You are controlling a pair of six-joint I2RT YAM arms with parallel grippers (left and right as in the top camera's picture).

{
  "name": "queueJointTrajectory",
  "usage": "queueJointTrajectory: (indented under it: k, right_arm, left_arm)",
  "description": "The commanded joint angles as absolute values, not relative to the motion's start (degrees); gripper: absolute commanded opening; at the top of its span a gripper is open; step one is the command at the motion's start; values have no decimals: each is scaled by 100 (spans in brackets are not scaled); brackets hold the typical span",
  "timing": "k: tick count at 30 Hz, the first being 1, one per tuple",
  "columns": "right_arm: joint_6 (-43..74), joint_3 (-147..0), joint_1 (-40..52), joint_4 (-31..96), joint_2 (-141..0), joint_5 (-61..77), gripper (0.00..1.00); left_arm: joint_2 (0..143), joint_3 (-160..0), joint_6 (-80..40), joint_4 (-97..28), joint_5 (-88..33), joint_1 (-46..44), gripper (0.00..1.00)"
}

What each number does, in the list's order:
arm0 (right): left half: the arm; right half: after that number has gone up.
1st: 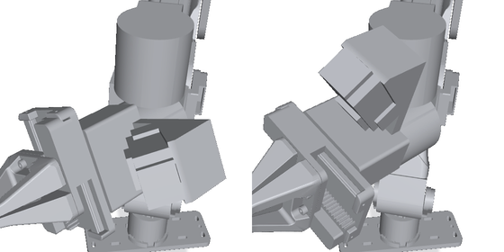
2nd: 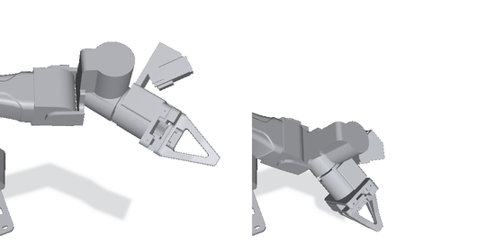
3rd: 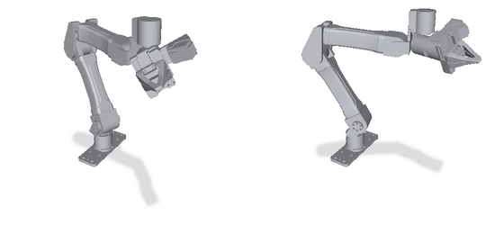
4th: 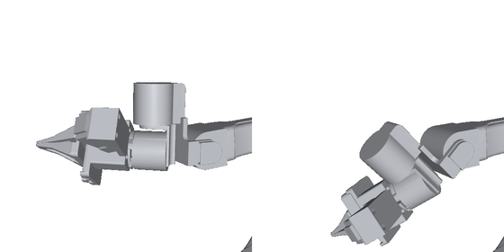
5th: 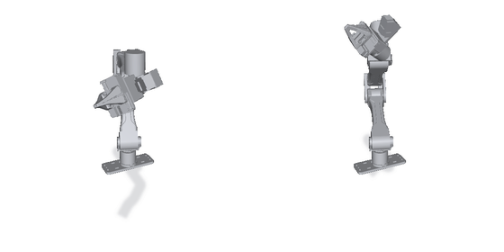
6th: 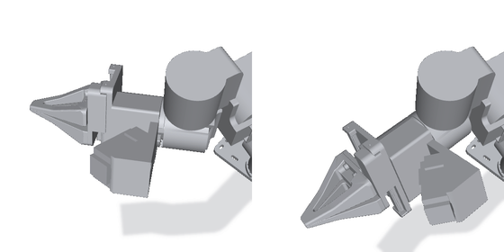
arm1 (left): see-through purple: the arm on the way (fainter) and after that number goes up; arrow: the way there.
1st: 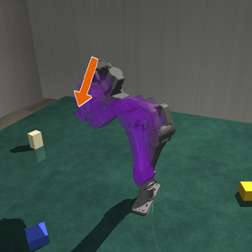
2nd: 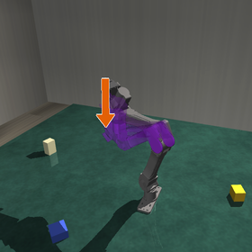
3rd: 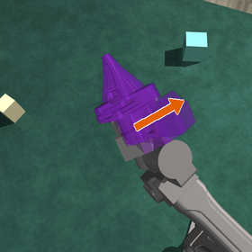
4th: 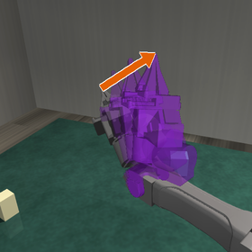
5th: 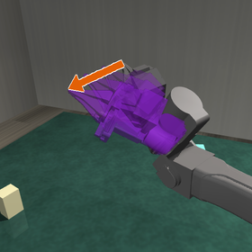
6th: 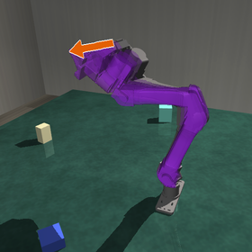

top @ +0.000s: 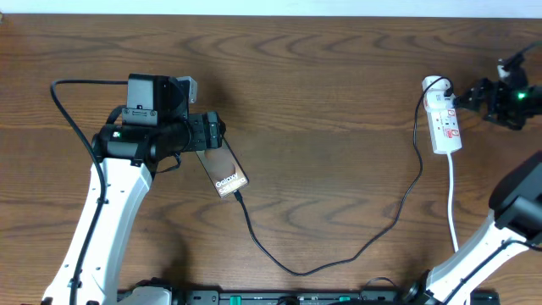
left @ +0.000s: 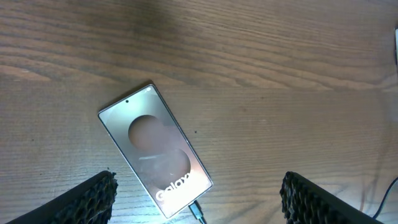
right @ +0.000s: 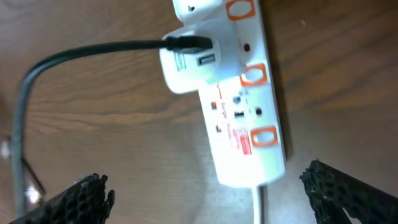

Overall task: Plug charger to phone and switch on socket
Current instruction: 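Move the right gripper over the power strip's switch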

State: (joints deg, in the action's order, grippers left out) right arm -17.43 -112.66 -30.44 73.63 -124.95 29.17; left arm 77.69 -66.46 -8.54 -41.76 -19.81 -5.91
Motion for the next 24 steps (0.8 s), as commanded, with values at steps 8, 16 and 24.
queueJointTrajectory:
  k: [8, 16, 24]
  right_arm:
    - [-2023, -11275, -2475, 6943, -12803, 2617, 99]
    - [-1975, -11275, -2379, 6914, -13120, 2536, 99]
    - [-1981, -11275, -2379, 6829, -13161, 2497, 99]
  left_arm:
    - [7745, -6678, -755, -4176, -2032, -609, 85]
    - [7745, -6678, -755, -4178, -2032, -609, 85]
    - [7745, -6678, -755, -4178, -2032, -609, 85]
